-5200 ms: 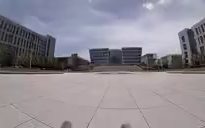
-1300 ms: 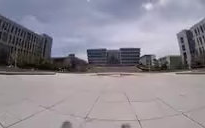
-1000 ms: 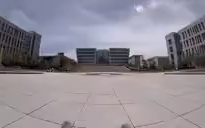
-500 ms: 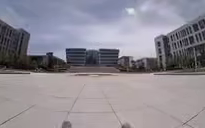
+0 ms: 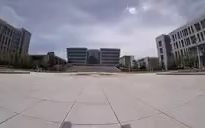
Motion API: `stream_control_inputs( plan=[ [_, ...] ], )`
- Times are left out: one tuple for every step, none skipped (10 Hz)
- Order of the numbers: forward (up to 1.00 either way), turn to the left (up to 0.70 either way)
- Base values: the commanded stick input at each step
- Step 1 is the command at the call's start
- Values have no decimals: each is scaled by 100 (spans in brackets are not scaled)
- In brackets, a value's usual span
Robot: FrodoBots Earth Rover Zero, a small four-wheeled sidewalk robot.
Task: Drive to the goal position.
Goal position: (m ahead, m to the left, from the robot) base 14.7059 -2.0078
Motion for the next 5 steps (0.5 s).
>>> stream_control_inputs(
  plan=[
    [70, 0],
    [70, 0],
    [70, 0],
    [70, 0],
    [70, 0]
  ],
)
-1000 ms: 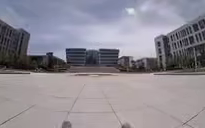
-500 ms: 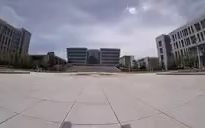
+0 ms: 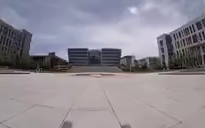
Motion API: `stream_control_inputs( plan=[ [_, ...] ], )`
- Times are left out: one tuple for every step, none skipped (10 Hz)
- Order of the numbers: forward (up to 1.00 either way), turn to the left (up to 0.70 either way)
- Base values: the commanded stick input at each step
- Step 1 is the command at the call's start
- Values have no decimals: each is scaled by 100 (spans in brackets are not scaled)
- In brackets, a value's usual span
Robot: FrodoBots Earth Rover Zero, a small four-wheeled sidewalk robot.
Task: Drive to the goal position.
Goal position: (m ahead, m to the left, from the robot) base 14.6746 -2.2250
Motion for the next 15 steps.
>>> stream_control_inputs(
  plan=[
    [70, 0],
    [70, 0],
    [70, 0],
    [70, 0],
    [70, 0],
    [70, 0],
    [70, 0],
    [70, 0],
    [70, 0],
    [70, 0],
    [70, 0],
    [70, 0],
    [70, 0],
    [70, 0],
    [70, 0]
  ],
)
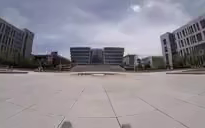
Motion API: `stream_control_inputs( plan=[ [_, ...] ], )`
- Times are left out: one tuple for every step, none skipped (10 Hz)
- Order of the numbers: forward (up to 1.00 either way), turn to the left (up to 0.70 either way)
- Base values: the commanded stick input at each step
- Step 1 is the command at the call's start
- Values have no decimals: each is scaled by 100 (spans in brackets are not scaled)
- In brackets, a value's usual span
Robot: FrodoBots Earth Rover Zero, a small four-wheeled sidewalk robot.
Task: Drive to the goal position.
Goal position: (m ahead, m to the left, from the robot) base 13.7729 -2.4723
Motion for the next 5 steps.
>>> stream_control_inputs(
  plan=[
    [70, 0],
    [70, 0],
    [70, 0],
    [70, 0],
    [70, 0]
  ],
)
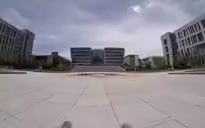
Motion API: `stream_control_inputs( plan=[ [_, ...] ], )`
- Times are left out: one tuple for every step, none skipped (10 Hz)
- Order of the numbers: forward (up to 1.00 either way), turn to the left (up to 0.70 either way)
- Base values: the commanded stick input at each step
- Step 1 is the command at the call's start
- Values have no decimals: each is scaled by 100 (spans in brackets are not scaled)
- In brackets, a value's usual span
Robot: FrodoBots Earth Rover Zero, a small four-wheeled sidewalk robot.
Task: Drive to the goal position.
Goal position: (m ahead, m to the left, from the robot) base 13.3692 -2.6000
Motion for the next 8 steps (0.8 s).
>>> stream_control_inputs(
  plan=[
    [70, 0],
    [70, 0],
    [70, 0],
    [70, 0],
    [70, 0],
    [70, 0],
    [70, 0],
    [70, 0]
  ],
)
